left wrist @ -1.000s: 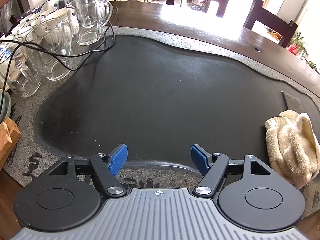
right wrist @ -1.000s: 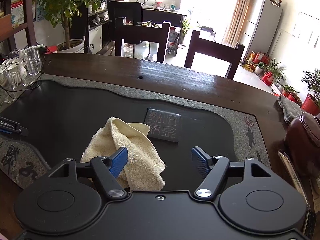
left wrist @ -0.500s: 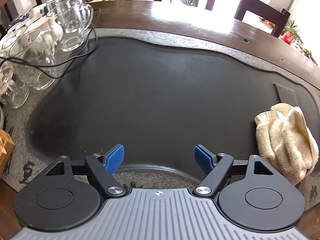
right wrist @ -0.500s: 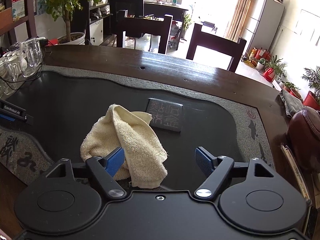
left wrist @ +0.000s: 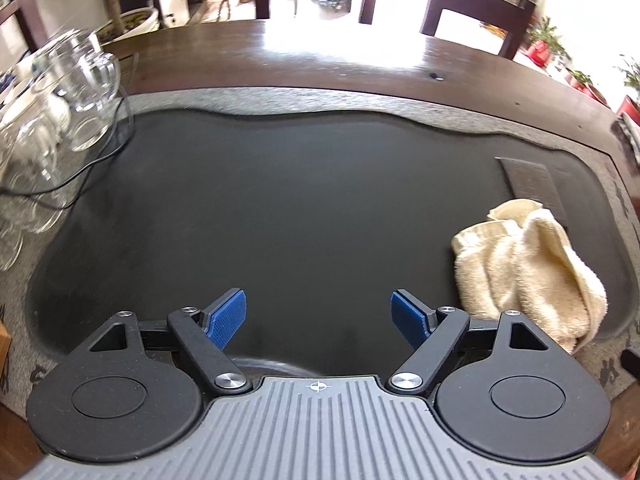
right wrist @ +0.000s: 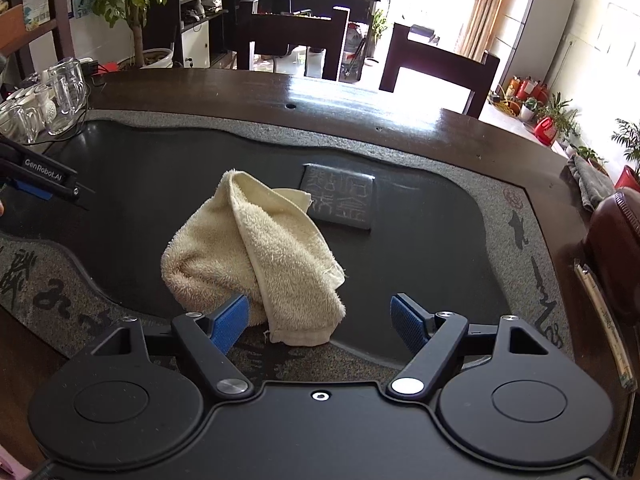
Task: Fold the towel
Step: 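Lower the left gripper onto the towel edge while the right gripper approaches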
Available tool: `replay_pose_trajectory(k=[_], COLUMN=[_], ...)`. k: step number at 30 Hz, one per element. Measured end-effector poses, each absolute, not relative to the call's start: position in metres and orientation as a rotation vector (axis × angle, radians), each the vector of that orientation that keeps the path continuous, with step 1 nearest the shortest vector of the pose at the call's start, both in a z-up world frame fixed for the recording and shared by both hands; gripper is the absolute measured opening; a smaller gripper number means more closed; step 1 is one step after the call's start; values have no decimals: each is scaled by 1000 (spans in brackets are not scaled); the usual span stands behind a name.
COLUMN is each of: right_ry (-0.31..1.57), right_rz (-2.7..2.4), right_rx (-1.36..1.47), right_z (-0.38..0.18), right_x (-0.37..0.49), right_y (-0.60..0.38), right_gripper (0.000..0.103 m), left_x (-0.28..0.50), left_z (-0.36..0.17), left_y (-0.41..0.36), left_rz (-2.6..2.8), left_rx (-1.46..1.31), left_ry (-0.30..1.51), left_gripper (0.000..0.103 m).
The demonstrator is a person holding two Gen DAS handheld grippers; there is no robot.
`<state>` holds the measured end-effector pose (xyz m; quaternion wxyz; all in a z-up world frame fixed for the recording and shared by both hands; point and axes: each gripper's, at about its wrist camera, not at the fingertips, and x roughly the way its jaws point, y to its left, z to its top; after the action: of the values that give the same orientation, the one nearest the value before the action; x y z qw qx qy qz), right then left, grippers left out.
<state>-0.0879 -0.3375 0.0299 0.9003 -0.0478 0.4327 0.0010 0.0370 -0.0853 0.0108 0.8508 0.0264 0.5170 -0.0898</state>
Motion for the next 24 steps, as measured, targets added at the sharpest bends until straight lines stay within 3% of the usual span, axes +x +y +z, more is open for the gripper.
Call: replay_pose_trajectory(k=[24], right_ry=[947], right_rz=[62], right_rx=[-104], right_z=[-1], right_x=[-82], right_y=[-333], right_gripper=[81], left_x=[88], left_z=[42], left_y=[-220], left_rz=[-496], left_rx=[284], left_ry=[1009], left_gripper=[82])
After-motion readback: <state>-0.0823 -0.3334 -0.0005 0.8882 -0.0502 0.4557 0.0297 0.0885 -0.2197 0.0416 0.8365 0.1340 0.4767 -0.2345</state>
